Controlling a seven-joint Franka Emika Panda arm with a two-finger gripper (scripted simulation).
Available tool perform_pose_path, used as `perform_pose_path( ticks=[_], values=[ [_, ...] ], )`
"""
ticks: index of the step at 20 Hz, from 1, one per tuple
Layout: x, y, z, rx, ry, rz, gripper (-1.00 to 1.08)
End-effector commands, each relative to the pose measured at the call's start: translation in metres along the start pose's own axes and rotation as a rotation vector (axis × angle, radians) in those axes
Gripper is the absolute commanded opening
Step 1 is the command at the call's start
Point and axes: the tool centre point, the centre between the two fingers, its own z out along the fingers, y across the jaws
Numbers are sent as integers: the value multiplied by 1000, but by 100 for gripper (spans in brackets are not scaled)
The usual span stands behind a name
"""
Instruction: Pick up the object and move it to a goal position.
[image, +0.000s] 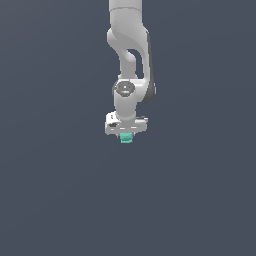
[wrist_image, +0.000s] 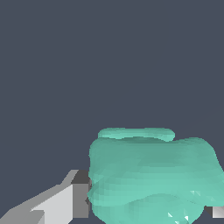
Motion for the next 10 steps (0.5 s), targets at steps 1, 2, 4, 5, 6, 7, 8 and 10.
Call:
perform_pose_path(
  ticks=[1,2,4,5,6,7,8,10],
  values=[
    [-1,1,-10,0,1,0,-100],
    [-1,1,-15,0,1,0,-100],
    [-2,2,-24,0,1,0,-100],
    [-3,2,-27,0,1,0,-100],
    [-3,2,-30,0,1,0,-100],
    [-3,2,-33,0,1,0,-100],
    [-3,2,-35,0,1,0,-100],
    [-3,2,-37,0,1,0,-100]
  ],
)
